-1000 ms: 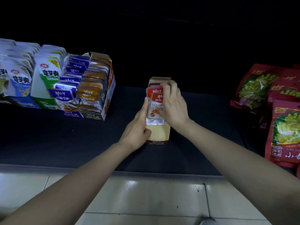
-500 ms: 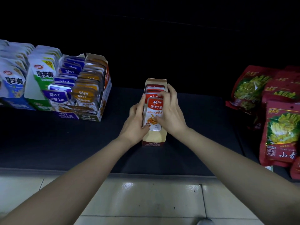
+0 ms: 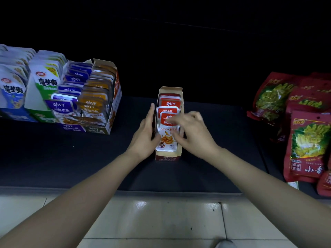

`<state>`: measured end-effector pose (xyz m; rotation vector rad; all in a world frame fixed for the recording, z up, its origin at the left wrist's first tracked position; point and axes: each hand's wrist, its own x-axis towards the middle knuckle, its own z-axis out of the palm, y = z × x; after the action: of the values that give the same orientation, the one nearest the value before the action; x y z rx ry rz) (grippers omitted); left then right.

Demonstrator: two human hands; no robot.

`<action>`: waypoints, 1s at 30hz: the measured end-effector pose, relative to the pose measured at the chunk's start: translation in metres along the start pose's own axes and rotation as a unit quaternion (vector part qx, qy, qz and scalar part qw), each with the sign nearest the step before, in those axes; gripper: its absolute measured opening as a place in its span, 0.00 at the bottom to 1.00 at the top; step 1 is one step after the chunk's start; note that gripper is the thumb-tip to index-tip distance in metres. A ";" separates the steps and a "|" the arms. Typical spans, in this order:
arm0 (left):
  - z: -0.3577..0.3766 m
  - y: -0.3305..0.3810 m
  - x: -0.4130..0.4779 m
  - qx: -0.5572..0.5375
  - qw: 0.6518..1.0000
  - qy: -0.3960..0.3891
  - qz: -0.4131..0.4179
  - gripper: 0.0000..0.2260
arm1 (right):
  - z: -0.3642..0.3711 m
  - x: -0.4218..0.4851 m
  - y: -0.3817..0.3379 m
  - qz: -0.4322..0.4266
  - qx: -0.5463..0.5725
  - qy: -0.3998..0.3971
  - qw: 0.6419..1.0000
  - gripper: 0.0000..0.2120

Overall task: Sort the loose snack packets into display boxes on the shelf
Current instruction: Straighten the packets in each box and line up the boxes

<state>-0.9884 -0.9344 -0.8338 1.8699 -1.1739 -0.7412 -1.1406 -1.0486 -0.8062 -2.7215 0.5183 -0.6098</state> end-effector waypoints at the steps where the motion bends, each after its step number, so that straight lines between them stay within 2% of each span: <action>1: -0.002 -0.001 0.000 -0.001 1.000 -0.001 0.003 0.37 | 0.000 -0.004 -0.002 -0.021 0.001 -0.051 0.998 0.13; 5: -0.005 -0.006 0.001 0.000 1.000 -0.005 -0.001 0.31 | 0.011 -0.017 -0.003 -0.039 -0.040 -0.218 0.974 0.16; 10: -0.008 -0.005 -0.002 0.031 0.999 0.008 0.003 0.31 | 0.017 -0.009 -0.001 -0.005 -0.105 -0.271 0.957 0.24; 21: -0.017 -0.005 -0.010 0.032 0.999 0.020 0.013 0.32 | 0.022 0.014 -0.013 0.010 -0.075 -0.181 0.981 0.20; 30: -0.014 0.001 -0.005 0.063 0.998 0.012 0.010 0.39 | 0.025 0.010 -0.002 0.007 -0.077 -0.147 0.986 0.18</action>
<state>-0.9796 -0.9259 -0.8252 1.9605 -1.2480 -0.6455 -1.1198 -1.0459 -0.8240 -2.8786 0.5279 -0.1620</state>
